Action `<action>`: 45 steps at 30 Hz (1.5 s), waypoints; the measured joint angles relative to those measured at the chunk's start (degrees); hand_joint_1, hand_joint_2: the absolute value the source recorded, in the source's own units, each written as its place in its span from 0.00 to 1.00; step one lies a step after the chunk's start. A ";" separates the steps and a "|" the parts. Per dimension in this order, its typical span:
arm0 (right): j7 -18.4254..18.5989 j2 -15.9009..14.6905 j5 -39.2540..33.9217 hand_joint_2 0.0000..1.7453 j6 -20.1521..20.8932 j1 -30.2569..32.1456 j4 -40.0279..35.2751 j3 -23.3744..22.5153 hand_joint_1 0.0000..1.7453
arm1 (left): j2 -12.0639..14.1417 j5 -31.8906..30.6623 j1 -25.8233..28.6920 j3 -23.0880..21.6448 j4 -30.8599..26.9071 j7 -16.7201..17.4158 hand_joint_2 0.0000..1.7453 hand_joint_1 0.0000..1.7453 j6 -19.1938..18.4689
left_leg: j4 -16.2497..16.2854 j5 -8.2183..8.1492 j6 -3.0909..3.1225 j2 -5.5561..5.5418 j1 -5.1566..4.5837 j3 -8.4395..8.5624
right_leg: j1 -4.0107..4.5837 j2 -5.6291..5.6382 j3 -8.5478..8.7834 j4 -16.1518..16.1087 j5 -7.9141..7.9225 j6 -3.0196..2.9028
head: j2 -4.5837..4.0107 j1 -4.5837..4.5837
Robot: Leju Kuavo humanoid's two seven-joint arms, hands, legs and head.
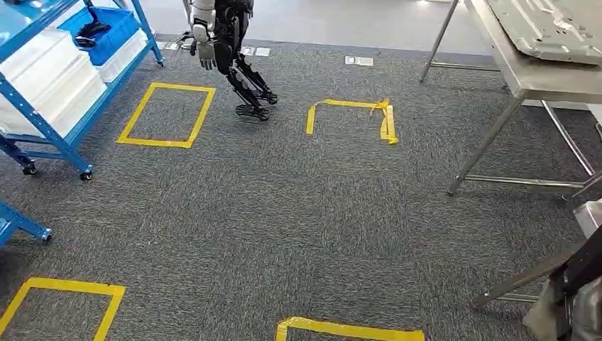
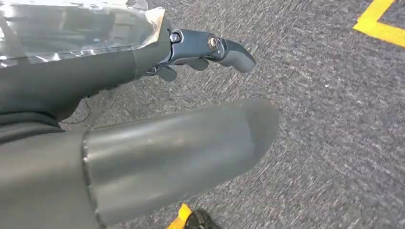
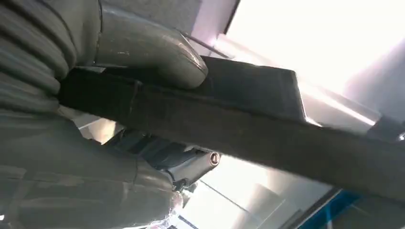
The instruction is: Take the parts from the cabinet and place them on the table.
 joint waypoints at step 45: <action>-0.46 -0.22 1.12 1.00 1.46 -3.53 0.22 -0.37 0.87 | -0.83 0.92 0.70 0.79 -0.07 -3.50 0.00 0.00 -0.92 | 0.12 0.08 -0.35 10.54 -0.21 -0.25 | 1.21 -10.95 2.56 0.48 -2.93 -0.35 | -0.02 0.29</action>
